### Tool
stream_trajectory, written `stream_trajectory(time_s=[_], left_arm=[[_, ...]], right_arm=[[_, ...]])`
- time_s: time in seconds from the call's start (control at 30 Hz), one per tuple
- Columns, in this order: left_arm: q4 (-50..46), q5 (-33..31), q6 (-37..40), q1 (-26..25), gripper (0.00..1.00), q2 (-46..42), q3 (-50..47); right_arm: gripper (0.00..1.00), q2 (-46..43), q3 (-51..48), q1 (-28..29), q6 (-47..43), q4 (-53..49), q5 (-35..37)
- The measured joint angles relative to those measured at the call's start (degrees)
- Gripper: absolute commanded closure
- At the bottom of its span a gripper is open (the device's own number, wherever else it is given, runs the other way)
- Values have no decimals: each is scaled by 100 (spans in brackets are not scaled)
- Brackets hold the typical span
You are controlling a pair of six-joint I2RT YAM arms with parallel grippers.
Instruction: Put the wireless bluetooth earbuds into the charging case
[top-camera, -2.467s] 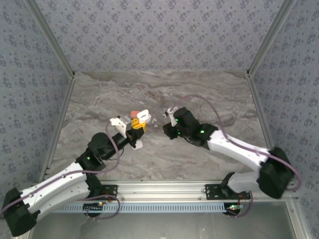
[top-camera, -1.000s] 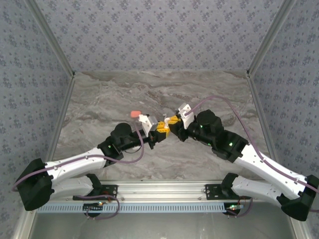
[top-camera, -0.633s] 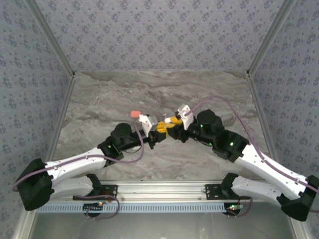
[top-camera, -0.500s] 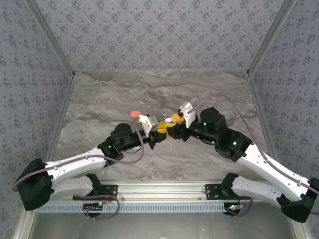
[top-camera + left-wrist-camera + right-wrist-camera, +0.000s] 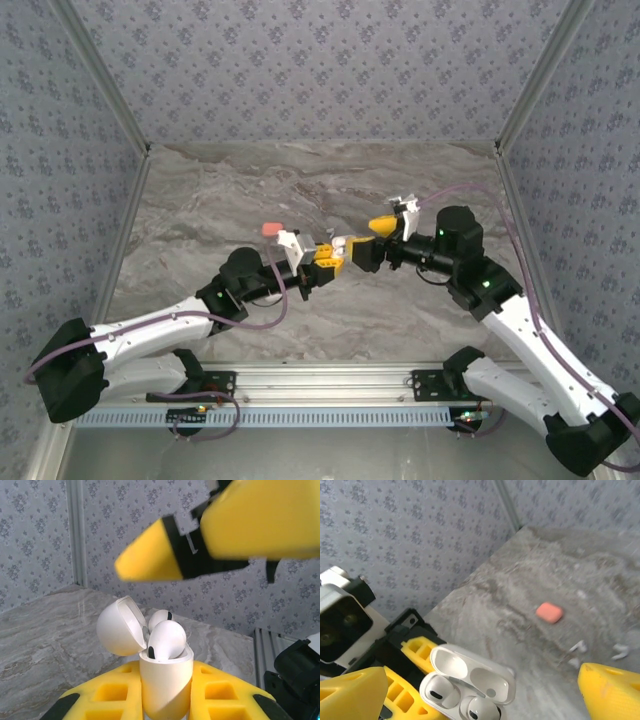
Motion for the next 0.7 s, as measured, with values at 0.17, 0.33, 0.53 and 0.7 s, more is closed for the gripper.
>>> stream_trajectory(time_s=[0.17, 0.33, 0.53, 0.7], left_arm=[[17, 87, -39, -9, 100, 2, 0], [17, 109, -42, -11, 100, 2, 0], [17, 101, -42, -11, 100, 2, 0], [17, 101, -42, -52, 100, 2, 0]], right_arm=[[0, 264, -35, -2, 404, 330, -621], [1, 280, -35, 4, 597, 575, -990], [10, 275, -35, 7, 636, 597, -1132], [18, 160, -35, -2, 595, 417, -1054]])
